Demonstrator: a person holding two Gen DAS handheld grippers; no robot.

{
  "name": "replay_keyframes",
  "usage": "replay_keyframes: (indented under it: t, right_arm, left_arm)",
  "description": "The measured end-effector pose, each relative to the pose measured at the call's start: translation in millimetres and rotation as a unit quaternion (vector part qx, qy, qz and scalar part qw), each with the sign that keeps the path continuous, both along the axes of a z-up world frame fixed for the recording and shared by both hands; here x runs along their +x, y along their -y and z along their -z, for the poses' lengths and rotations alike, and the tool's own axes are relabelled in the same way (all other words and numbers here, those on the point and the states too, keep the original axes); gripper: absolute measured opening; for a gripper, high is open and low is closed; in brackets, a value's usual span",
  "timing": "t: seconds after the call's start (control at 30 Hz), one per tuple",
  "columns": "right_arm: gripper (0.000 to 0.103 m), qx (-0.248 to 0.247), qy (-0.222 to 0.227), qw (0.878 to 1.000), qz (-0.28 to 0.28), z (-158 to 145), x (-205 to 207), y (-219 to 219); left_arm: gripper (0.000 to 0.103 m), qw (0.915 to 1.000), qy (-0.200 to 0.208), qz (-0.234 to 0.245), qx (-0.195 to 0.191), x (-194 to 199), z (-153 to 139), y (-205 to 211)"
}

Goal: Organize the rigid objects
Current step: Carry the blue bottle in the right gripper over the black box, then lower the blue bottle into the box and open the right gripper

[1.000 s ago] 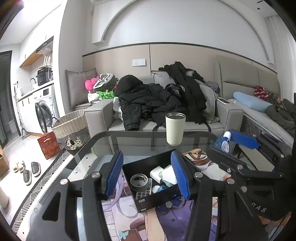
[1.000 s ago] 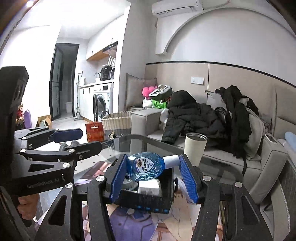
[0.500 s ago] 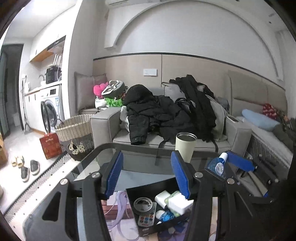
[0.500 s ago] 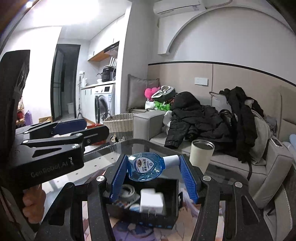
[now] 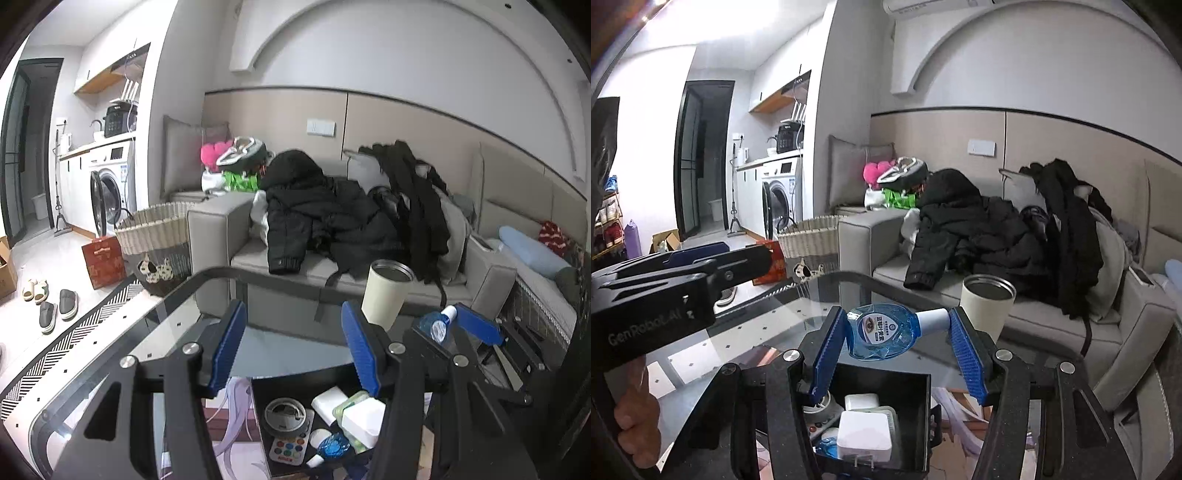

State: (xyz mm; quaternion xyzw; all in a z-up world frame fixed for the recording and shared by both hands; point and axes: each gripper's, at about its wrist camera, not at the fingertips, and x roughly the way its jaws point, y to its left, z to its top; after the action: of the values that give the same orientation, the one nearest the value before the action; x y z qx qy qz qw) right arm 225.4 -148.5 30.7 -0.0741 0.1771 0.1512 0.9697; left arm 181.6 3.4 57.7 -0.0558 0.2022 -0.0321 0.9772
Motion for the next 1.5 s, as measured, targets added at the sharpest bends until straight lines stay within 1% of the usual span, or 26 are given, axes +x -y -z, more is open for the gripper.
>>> replay_keyframes:
  t: [0.07,0.13,0.23,0.3,0.4,0.47,0.5,0.67,0.73,0.8,0.87,0.97,1.33,1.5]
  right_arm:
    - [0.058,-0.005,-0.015,1.0,0.005,4.0,7.9,-1.4]
    - [0.058,-0.013,-0.047,0.999,0.009,12.1,19.1,-3.5]
    - [0.058,-0.024,-0.11,0.994,0.017,30.3,36.8,-5.7]
    - [0.058,-0.027,-0.153,0.988,0.018,43.7,46.3,-5.7]
    - [0.058,-0.026,-0.204,0.978,0.019,60.4,56.8,-4.1]
    - [0.058,-0.022,-0.23,0.973,0.017,70.5,60.8,-3.5]
    - [0.058,-0.02,-0.238,0.971,0.017,74.0,62.3,-2.9]
    - [0.058,-0.033,-0.236,0.971,0.021,79.5,61.2,-4.3]
    - [0.058,-0.038,-0.235,0.971,0.022,80.8,61.0,-5.1]
    - [0.059,-0.039,-0.235,0.971,0.023,80.7,59.8,-4.0]
    - [0.065,-0.035,-0.242,0.969,0.024,81.1,58.7,-3.0]
    - [0.067,-0.022,-0.254,0.967,0.026,83.1,57.2,1.7]
    - [0.069,-0.015,-0.248,0.968,0.023,76.1,46.3,7.0]
    - [0.07,-0.011,-0.236,0.972,0.016,67.2,30.6,7.5]
  left_arm:
    - [0.055,0.9996,-0.026,0.001,0.008,9.8,6.8,3.1]
    - [0.055,0.9981,-0.06,0.0,0.013,22.2,15.1,4.6]
    - [0.055,0.9895,-0.144,0.007,0.013,46.6,39.4,6.1]
    - [0.056,0.9821,-0.188,0.01,0.012,58.5,55.9,6.9]
    - [0.055,0.9739,-0.226,0.015,0.01,68.8,71.2,7.9]
    - [0.055,0.9699,-0.243,0.017,0.011,72.5,78.3,9.4]
    - [0.055,0.9688,-0.247,0.018,0.012,72.6,80.8,10.0]
    - [0.056,0.9657,-0.259,0.019,0.006,72.1,86.4,7.8]
    - [0.062,0.9645,-0.264,0.012,0.006,71.7,88.6,6.1]
    - [0.066,0.9638,-0.267,0.006,0.007,72.2,88.6,2.5]
    - [0.069,0.9638,-0.266,0.001,0.013,71.6,88.1,1.7]
    - [0.074,0.9649,-0.262,0.0,0.018,70.1,87.1,2.1]
    - [0.077,0.9666,-0.255,-0.002,0.024,61.8,81.1,2.9]
    - [0.077,0.97,-0.241,-0.002,0.028,49.5,74.8,3.4]
